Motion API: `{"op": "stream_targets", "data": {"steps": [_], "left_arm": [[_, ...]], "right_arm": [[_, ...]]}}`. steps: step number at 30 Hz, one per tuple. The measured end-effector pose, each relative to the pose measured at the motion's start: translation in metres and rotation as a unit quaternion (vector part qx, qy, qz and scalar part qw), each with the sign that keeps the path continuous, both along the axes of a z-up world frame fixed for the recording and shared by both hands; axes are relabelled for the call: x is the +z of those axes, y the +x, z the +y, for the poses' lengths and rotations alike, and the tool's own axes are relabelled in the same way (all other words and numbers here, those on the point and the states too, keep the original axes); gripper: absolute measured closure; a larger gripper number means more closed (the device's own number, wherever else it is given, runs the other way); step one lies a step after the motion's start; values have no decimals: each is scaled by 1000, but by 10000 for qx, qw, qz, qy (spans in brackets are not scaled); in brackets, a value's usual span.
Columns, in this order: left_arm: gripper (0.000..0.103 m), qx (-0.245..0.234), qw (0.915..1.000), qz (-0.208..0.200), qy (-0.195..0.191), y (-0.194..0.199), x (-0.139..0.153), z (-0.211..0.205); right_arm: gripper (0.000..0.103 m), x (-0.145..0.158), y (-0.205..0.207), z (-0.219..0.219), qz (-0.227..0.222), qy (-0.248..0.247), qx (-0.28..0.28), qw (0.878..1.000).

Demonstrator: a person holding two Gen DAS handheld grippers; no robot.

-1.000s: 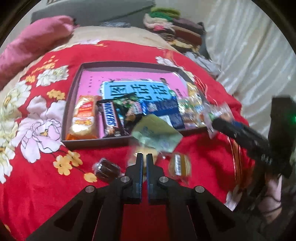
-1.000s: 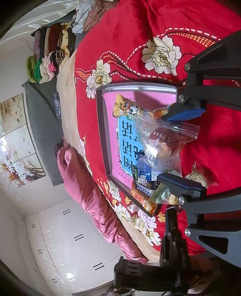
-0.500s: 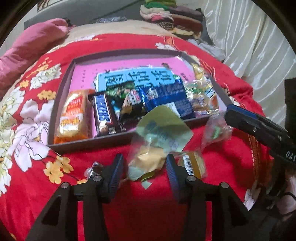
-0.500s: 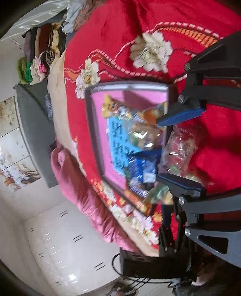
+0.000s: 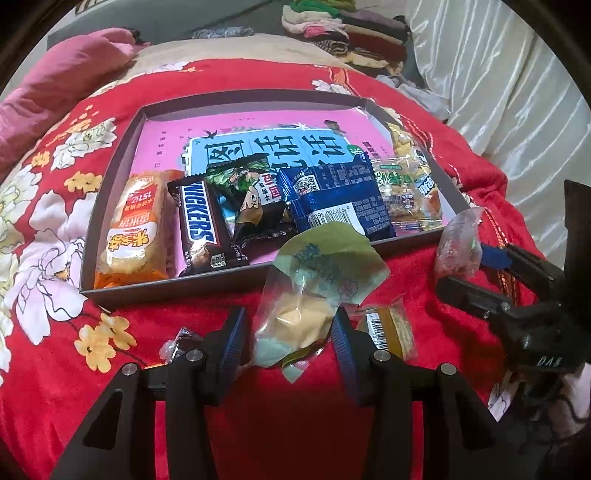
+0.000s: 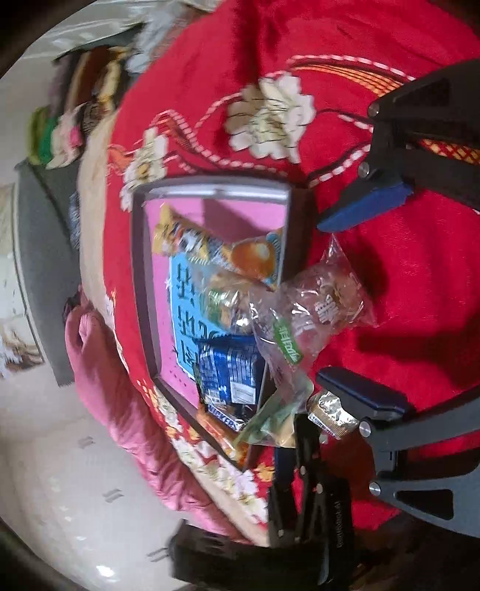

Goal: Organize snacks
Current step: 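Carry the green-labelled bag with the left tool while the right tool carries the cookie bag toward the tray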

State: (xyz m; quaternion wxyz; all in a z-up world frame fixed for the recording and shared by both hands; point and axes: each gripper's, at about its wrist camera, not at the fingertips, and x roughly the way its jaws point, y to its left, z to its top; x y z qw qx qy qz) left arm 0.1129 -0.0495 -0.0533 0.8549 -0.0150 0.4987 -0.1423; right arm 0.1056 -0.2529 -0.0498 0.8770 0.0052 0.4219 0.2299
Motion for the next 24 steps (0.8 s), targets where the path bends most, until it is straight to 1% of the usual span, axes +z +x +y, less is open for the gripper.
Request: {"op": "stream_targets", "data": {"steps": [1,4,5,7,8,12,13,15,16,18,21,24], "left_arm": [[55,8,10000,10,-15,1,0,0],[58,7,10000,25,-39,1,-1,-1],[59,17,10000,29,-50,1,-1,-2],[61,20,10000,45,-68,1,-2,-2],[61,12,10000,45,-56,1,-2,-3],[62,23,9999,19,-170,-2,2,-1],[63,40,9997,38,-250,-3,3,1],[63,54,9991,58,-405,-4,7,4],[63,73,9990,20,-442,-6,10,5],[63,72,9988,-39,-479,-7,16,7],[63,131,9980,-141,-603,-7,27,11],[63,214,9971,-282,-676,-5,38,16]], "right_arm": [[28,1,-1,5,-104,-144,76,9998],[29,-2,-2,15,-208,-568,169,9980],[33,-3,-2,17,-215,-647,176,9975],[44,-4,0,17,-209,-735,137,9970],[45,-3,2,15,-183,-654,112,9976],[49,5,3,-1,-98,60,6,9999],[49,11,2,-6,-136,331,0,9994],[49,19,-1,-11,-233,708,43,9972],[49,23,-2,-12,-304,806,39,9963],[49,28,-2,-13,-411,821,-2,9958],[49,29,1,-15,-402,892,-61,9952],[49,35,4,-17,-535,915,-117,9943]]}}
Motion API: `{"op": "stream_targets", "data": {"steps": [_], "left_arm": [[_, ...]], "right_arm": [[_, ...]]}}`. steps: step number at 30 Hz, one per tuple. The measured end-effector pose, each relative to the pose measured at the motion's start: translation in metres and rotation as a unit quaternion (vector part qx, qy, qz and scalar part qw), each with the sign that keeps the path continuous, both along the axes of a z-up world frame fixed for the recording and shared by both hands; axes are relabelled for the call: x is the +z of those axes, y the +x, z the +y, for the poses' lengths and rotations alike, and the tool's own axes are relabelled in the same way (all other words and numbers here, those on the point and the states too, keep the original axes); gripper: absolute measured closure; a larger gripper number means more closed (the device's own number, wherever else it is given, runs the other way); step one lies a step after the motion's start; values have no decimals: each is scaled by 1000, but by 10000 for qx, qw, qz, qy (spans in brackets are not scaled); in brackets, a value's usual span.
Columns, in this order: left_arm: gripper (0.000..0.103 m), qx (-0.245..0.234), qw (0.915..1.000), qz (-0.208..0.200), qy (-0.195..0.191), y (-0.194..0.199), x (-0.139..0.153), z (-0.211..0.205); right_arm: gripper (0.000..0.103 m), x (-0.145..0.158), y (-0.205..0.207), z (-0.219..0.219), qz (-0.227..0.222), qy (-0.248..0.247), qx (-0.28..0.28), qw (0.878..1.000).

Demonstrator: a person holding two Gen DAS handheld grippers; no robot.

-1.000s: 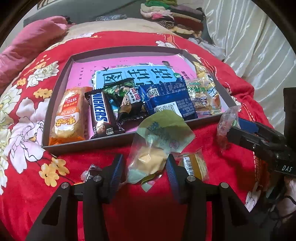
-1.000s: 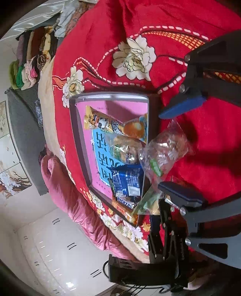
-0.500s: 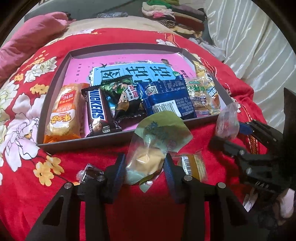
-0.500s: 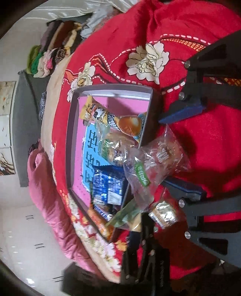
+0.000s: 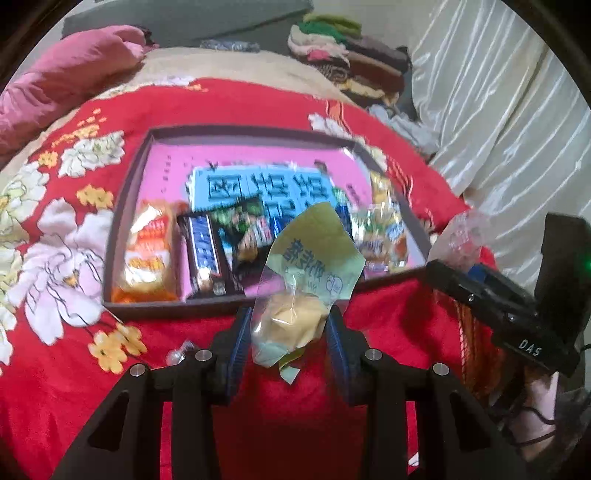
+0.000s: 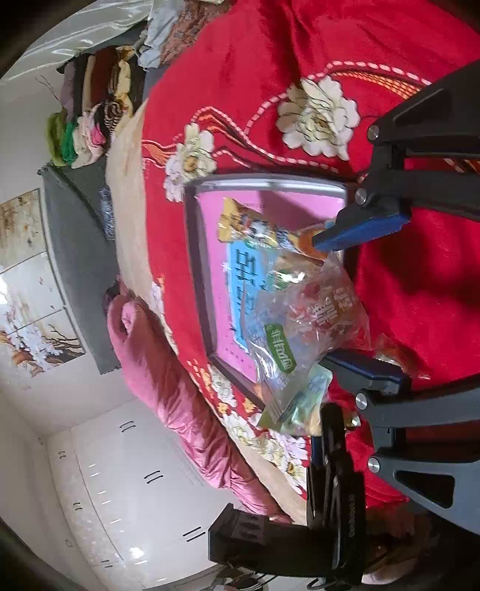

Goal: Organize snacks
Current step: 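Carry the green-labelled bag with the left tool while the right tool carries the cookie bag toward the tray, then lower both bags into the tray and open both tools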

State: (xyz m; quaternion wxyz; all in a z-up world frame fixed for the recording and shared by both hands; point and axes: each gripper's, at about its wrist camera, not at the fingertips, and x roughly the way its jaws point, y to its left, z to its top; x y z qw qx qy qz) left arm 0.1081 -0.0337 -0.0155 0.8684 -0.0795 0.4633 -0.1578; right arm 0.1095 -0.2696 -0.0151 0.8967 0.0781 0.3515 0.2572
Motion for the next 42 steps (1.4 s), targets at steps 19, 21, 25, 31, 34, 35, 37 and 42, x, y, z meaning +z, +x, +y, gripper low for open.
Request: {"op": "stream_targets", "data": {"steps": [19,21,25,31,34,35,37,42], "left_arm": [[62,798,9966,-225,18,40,8,32],[62,853,9961,-221,13,44,6,33],[62,909,9956,-222,28,51,4,32],[62,920,9955,-205,51,58,0,29],[62,913,9956,-174,61,60,-4,26],[62,913,9957,-165,67,60,-4,26],[62,915,9957,-141,72,60,-6,26],[62,914,9958,-83,55,60,-11,25]], "right_arm": [[49,-5,28,-8,12,-309,-334,9990],[49,-6,29,-8,30,-336,-371,9987],[49,-8,30,-9,70,-362,-407,9985],[49,-12,35,-8,135,-466,-403,9980],[49,-13,36,-7,146,-494,-401,9979],[49,-14,36,-6,156,-513,-408,9977],[49,-15,36,-6,163,-534,-407,9976],[49,-14,35,-4,117,-620,-426,9971]]}}
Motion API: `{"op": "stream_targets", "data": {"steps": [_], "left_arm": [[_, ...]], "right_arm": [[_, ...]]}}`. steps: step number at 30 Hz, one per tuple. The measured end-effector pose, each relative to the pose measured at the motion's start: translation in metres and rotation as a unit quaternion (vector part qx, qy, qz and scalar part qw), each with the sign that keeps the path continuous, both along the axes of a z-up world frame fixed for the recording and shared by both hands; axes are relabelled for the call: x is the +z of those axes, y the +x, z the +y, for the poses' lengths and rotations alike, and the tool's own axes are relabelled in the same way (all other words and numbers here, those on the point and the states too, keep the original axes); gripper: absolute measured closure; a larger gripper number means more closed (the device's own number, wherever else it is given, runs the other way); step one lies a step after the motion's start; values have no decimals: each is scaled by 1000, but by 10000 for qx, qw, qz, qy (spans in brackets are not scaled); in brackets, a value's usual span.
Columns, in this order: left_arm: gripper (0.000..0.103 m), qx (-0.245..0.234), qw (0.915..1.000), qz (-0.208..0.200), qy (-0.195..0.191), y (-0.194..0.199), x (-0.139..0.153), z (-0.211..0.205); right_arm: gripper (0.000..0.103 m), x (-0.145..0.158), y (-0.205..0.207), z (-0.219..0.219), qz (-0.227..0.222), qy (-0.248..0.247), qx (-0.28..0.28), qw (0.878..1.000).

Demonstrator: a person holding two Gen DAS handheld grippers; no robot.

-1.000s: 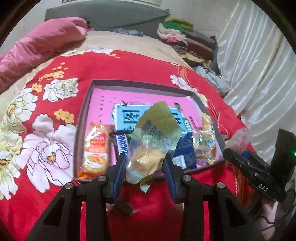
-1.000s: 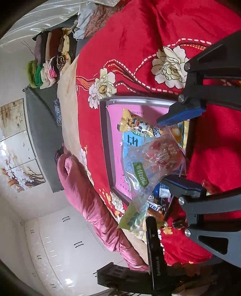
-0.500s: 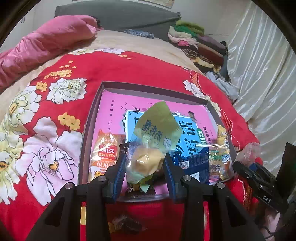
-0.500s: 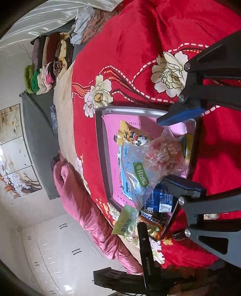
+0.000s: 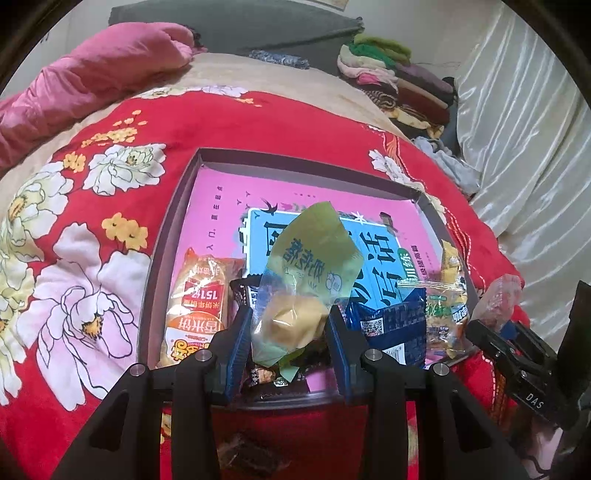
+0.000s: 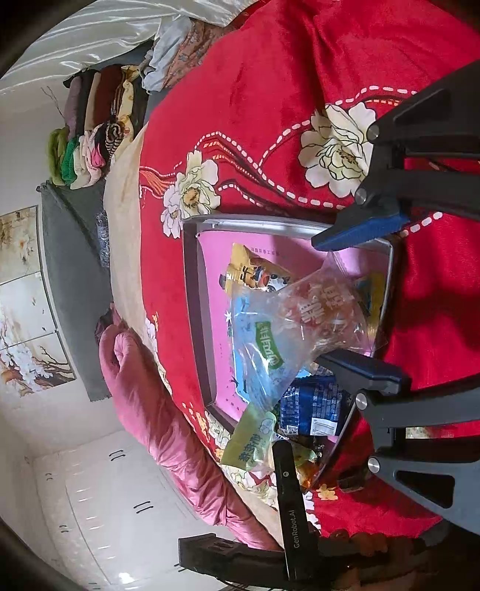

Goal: Organize snacks
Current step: 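Lower both bags into the tray and open both tools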

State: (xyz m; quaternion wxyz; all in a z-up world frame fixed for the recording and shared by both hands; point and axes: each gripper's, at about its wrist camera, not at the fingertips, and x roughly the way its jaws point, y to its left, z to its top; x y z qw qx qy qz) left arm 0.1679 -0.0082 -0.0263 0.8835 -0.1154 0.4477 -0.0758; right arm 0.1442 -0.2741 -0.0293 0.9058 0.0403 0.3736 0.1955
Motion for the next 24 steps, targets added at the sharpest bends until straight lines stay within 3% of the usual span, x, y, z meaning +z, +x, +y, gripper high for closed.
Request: {"op": "stream_targets", "data": {"steps": [24], "left_arm": [[61,-11,9999,71,-110,0,0,1]], "right_arm": [[44,5,-6,0,-150,-119,-47,9998]]}}
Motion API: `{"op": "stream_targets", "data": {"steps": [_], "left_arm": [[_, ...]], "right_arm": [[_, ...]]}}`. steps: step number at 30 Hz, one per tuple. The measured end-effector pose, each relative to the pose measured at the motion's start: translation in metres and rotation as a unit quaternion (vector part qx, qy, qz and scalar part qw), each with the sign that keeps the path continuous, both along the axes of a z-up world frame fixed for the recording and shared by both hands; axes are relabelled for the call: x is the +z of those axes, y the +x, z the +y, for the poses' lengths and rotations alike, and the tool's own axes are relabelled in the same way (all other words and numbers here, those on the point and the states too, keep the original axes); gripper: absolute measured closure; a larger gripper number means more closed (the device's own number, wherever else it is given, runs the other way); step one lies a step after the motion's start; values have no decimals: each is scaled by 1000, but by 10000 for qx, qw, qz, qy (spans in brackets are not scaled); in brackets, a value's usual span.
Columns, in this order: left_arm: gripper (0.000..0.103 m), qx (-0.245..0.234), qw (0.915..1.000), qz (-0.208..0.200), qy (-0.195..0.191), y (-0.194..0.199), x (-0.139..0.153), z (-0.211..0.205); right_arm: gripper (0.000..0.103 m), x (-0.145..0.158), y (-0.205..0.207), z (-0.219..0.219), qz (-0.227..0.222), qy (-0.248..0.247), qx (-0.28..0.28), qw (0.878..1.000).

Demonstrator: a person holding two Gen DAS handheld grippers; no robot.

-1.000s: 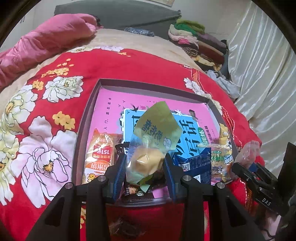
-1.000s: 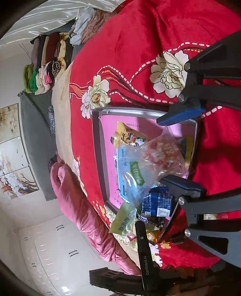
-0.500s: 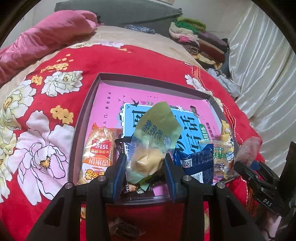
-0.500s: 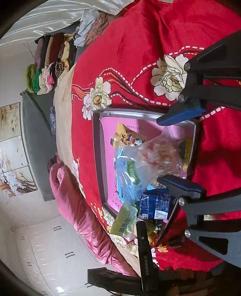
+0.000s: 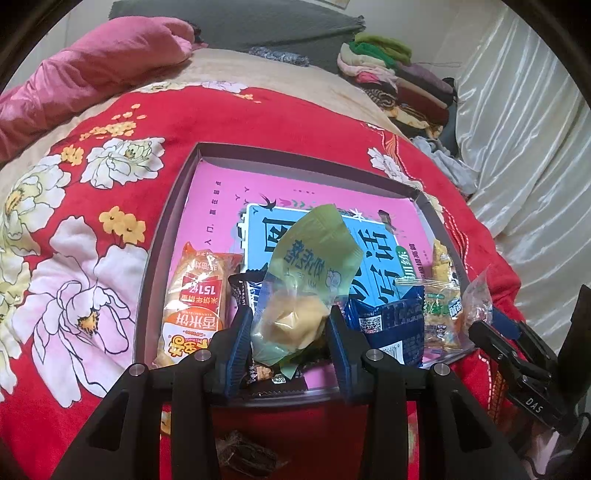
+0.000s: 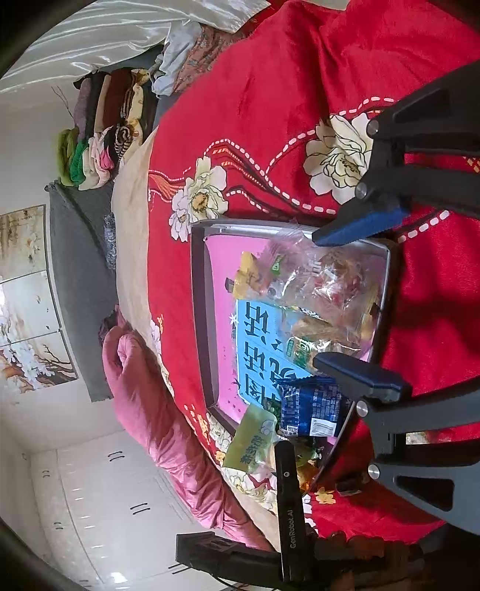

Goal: Organize snacks
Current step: 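Lower both bags into the tray and open both tools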

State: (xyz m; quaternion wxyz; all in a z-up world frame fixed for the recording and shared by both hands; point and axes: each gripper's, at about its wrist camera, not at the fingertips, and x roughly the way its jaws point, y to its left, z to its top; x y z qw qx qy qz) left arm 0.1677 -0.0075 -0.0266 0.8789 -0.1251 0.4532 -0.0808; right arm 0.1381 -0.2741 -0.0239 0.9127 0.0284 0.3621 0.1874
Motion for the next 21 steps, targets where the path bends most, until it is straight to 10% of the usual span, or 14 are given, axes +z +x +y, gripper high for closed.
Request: {"op": "stream_targets", "data": {"steps": [21], "left_arm": [[43,-96,9999,6,129,-4,4,-4]], "right_arm": [[31,9,-6,2,-252,-24,-35,9997]]}}
